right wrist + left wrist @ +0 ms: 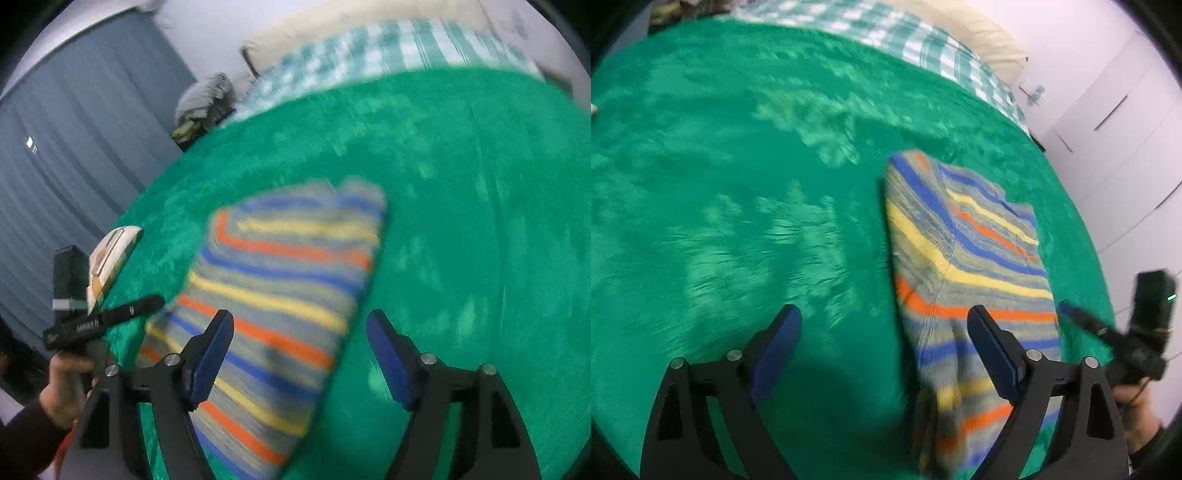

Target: Fold small clothes

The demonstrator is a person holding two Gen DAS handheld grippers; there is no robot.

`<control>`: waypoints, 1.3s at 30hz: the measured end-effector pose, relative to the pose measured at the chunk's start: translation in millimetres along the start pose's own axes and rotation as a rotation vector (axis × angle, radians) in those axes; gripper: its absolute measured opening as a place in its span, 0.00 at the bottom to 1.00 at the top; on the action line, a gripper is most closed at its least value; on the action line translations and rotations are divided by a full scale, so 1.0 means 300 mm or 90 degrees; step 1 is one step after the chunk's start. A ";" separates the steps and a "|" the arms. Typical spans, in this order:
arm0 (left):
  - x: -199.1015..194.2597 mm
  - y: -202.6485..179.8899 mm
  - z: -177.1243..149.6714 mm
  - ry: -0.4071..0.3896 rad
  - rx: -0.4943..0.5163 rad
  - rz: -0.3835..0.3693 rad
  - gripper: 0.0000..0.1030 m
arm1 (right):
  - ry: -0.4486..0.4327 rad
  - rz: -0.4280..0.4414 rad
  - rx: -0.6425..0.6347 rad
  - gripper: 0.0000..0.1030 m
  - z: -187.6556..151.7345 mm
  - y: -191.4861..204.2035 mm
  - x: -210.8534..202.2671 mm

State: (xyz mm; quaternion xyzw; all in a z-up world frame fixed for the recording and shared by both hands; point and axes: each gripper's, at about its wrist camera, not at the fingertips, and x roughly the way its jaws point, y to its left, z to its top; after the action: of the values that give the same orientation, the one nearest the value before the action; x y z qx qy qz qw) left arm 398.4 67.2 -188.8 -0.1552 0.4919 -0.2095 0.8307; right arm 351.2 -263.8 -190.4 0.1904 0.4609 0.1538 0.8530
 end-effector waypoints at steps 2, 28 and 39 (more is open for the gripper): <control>0.062 -0.027 0.030 0.015 0.003 -0.030 0.88 | 0.001 0.053 0.064 0.70 0.002 -0.044 0.061; -0.314 -0.313 -0.498 -0.014 0.156 0.210 0.89 | 0.021 -0.195 -0.004 0.94 -0.428 0.030 -0.385; -0.712 -0.632 -0.777 -0.185 0.225 0.436 0.99 | -0.028 -0.250 -0.105 1.00 -0.784 0.315 -0.757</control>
State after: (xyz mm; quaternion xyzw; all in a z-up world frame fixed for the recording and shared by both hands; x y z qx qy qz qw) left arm 64.2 -1.8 -49.3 0.1346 0.3494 0.0219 0.9270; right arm 24.3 -237.0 -99.4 0.0294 0.4564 0.0177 0.8891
